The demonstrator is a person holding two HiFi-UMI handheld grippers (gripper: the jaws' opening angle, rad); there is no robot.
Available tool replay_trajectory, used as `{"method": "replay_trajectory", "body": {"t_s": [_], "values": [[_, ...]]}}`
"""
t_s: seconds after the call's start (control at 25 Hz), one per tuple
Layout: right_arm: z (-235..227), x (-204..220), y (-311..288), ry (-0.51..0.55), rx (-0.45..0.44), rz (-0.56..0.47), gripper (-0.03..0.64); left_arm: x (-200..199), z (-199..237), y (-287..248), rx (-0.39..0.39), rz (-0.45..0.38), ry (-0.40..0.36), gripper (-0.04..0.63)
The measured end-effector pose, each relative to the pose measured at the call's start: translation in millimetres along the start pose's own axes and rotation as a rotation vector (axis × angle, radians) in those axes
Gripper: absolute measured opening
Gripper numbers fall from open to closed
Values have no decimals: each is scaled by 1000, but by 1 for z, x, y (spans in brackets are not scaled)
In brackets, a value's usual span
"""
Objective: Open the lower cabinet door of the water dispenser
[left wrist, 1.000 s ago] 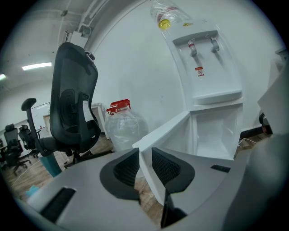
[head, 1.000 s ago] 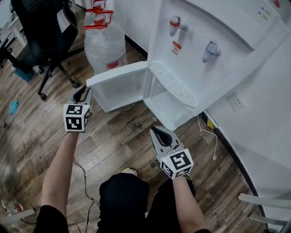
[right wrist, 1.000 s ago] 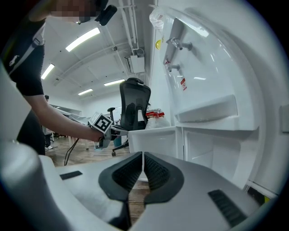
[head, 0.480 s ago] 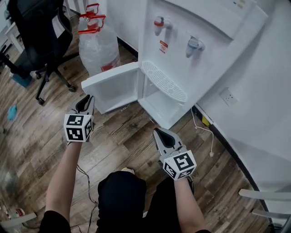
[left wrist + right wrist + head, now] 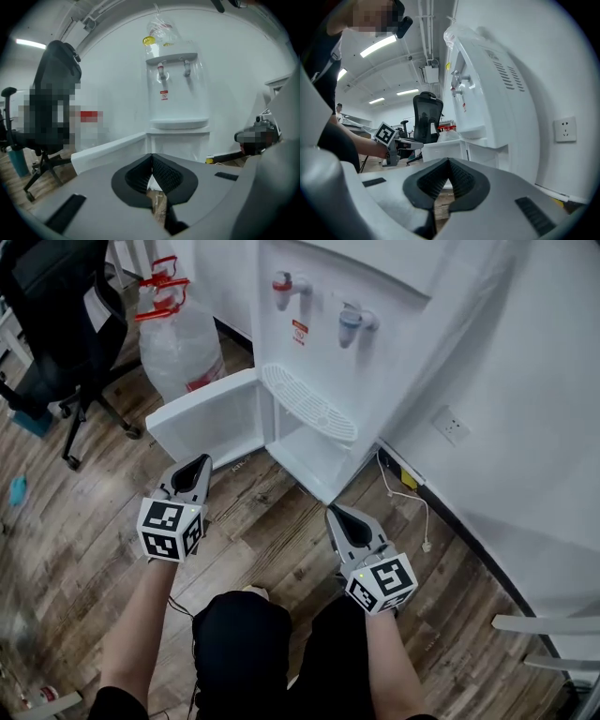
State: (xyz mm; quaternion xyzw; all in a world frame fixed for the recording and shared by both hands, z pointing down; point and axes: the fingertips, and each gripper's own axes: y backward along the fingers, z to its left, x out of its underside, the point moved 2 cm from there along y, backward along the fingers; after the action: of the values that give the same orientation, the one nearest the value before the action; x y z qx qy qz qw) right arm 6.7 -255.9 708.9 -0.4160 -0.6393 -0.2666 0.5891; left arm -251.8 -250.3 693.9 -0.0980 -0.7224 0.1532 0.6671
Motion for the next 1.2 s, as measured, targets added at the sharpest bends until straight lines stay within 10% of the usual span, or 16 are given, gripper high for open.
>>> {"method": "replay_trajectory", "body": {"t_s": [0.6,1.0,1.2], "values": [[-50,-16,65,-40,171,-8,21,-27,-106,-9,344,-8,-14,12],[-19,-129,130,-74,258,57,21,-127,-151,51,561,63,-46,12],[3,-200,160,-93,298,77,21,-200,-160,97,548,53,36,12]]}}
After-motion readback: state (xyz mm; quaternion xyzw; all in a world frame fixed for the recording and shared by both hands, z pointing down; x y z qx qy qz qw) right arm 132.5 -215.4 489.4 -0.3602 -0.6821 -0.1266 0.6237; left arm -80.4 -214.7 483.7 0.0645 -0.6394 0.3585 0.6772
